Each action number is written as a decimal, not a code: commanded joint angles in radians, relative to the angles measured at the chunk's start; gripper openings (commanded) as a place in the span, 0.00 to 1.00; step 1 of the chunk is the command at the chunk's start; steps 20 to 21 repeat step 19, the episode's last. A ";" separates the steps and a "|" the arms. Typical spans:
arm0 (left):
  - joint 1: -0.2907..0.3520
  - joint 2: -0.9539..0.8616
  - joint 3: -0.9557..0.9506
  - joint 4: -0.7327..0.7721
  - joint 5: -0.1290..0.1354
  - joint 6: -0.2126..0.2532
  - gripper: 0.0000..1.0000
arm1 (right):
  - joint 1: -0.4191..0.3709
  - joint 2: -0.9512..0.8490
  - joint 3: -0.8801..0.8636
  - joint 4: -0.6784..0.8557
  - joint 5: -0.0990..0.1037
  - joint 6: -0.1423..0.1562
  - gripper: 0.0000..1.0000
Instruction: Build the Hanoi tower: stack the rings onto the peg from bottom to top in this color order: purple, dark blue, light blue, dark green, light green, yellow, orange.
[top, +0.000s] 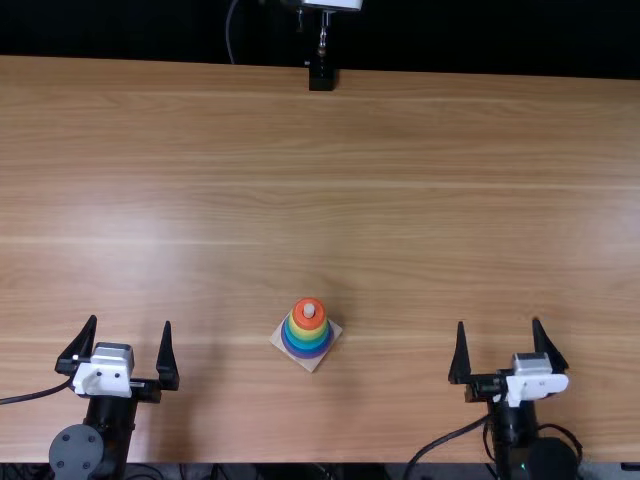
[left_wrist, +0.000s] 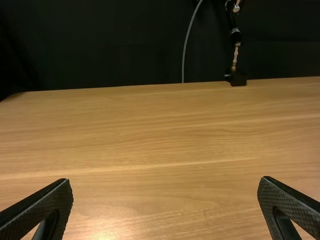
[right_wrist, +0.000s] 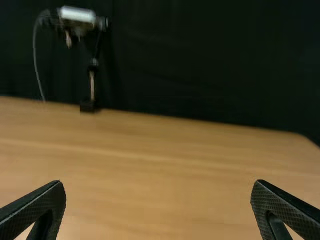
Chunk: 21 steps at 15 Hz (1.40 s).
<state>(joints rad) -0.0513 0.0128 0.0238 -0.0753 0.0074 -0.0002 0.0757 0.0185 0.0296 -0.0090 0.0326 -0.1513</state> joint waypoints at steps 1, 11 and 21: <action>0.008 -0.013 -0.024 -0.004 0.002 0.008 1.00 | -0.014 -0.019 -0.013 -0.057 0.012 0.013 1.00; 0.008 -0.013 -0.024 -0.004 0.002 0.008 1.00 | -0.033 -0.019 -0.014 -0.088 0.013 0.006 1.00; 0.008 -0.013 -0.024 -0.004 0.002 0.008 1.00 | -0.034 -0.019 -0.014 -0.088 0.013 0.006 1.00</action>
